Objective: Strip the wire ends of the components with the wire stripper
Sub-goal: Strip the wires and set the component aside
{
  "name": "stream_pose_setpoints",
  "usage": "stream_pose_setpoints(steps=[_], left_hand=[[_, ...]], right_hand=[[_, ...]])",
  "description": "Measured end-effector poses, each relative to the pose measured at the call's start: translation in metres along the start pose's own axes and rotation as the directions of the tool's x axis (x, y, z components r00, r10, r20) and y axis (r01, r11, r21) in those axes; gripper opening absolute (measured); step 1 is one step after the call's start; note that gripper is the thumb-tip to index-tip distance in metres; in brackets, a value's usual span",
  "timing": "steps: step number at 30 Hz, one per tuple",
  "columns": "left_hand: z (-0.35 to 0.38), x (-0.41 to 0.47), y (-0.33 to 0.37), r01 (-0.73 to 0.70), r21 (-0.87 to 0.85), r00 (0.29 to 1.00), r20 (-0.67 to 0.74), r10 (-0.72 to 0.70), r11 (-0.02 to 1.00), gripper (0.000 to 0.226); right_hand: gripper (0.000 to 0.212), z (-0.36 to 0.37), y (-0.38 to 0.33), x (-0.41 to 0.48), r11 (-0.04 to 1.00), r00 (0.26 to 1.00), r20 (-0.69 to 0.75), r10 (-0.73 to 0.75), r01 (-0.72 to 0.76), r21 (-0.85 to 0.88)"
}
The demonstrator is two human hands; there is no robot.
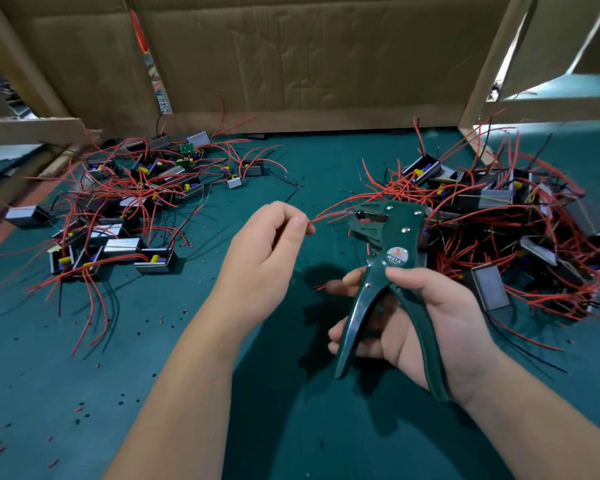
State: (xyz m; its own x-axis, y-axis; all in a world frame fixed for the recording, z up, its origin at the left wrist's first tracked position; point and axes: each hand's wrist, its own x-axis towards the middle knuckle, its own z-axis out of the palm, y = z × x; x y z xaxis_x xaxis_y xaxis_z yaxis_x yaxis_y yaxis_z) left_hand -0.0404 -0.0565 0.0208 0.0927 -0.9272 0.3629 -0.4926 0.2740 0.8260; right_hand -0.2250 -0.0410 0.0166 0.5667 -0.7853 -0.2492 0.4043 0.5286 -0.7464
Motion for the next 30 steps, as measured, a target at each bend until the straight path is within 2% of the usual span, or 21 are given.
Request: stream_pose_setpoints(steps=[2,5,7,9,11,14,16,18,19,20,21,22,23,25,28,30], left_hand=[[0.002,0.001,0.006,0.095,-0.314,0.995,0.004,-0.098,0.945,0.023],[0.007,-0.002,0.016,0.222,-0.650,0.975,0.152,-0.161,0.726,0.025],[0.010,-0.005,0.020,0.285,-0.712,0.956,0.256,-0.140,0.642,0.026],[0.009,-0.005,0.020,0.279,-0.747,0.956,0.276,-0.101,0.604,0.024],[0.006,-0.004,0.018,0.247,-0.777,0.966,0.247,-0.080,0.579,0.027],[0.006,-0.005,0.016,0.185,-0.787,0.977,0.214,-0.022,0.589,0.040],[0.006,-0.004,0.018,0.067,-0.785,0.995,0.100,0.020,0.616,0.039],[-0.001,0.001,0.013,-0.044,-0.690,0.995,-0.094,-0.029,0.722,0.035],[-0.007,0.004,0.009,-0.041,-0.586,0.975,-0.199,-0.095,0.809,0.036],[-0.012,0.007,0.005,0.021,-0.442,0.936,-0.307,-0.173,0.897,0.037],[-0.018,0.008,-0.001,0.140,-0.264,0.877,-0.414,-0.243,0.954,0.040],[-0.022,0.007,-0.005,0.296,-0.074,0.817,-0.497,-0.293,0.952,0.044],[-0.025,0.007,-0.010,0.441,0.104,0.778,-0.539,-0.322,0.891,0.050],[-0.026,0.007,-0.019,0.623,0.355,0.754,-0.509,-0.415,0.697,0.061],[-0.027,0.007,-0.028,0.713,0.547,0.679,-0.386,-0.624,0.438,0.059],[-0.027,0.007,-0.031,0.686,0.634,0.671,-0.360,-0.648,0.358,0.052]], right_hand=[[0.057,0.001,0.003,-0.001,0.999,0.993,0.114,0.038,-0.037,-0.009],[0.074,0.003,0.005,-0.003,0.996,0.938,0.340,0.068,-0.081,0.024],[0.075,0.005,0.004,-0.002,0.994,0.920,0.391,0.016,-0.058,0.096],[0.078,0.006,0.004,-0.001,0.987,0.938,0.343,-0.051,-0.006,0.162],[0.081,0.005,0.003,0.000,0.984,0.960,0.266,-0.082,0.036,0.173],[0.083,0.004,-0.001,0.000,0.996,0.977,0.207,-0.056,0.042,0.074],[0.083,0.004,-0.002,0.000,0.994,0.979,0.177,-0.103,0.106,-0.006],[0.075,0.006,-0.003,0.002,0.971,0.965,0.136,-0.226,0.234,-0.046],[0.066,0.006,-0.005,0.003,0.948,0.945,0.113,-0.307,0.314,-0.052],[0.056,0.006,-0.008,0.003,0.919,0.919,0.089,-0.384,0.389,-0.055],[0.051,0.006,-0.012,0.004,0.894,0.895,0.060,-0.441,0.445,-0.058],[0.056,0.005,-0.016,0.004,0.878,0.880,0.024,-0.475,0.475,-0.060],[0.069,0.002,-0.019,0.005,0.873,0.874,-0.013,-0.486,0.485,-0.058],[0.094,-0.001,-0.022,0.005,0.879,0.876,-0.065,-0.477,0.475,-0.047],[0.078,-0.005,-0.022,0.003,0.891,0.890,-0.045,-0.454,0.453,-0.027],[0.078,-0.007,-0.022,0.002,0.897,0.897,-0.028,-0.441,0.441,-0.025]])
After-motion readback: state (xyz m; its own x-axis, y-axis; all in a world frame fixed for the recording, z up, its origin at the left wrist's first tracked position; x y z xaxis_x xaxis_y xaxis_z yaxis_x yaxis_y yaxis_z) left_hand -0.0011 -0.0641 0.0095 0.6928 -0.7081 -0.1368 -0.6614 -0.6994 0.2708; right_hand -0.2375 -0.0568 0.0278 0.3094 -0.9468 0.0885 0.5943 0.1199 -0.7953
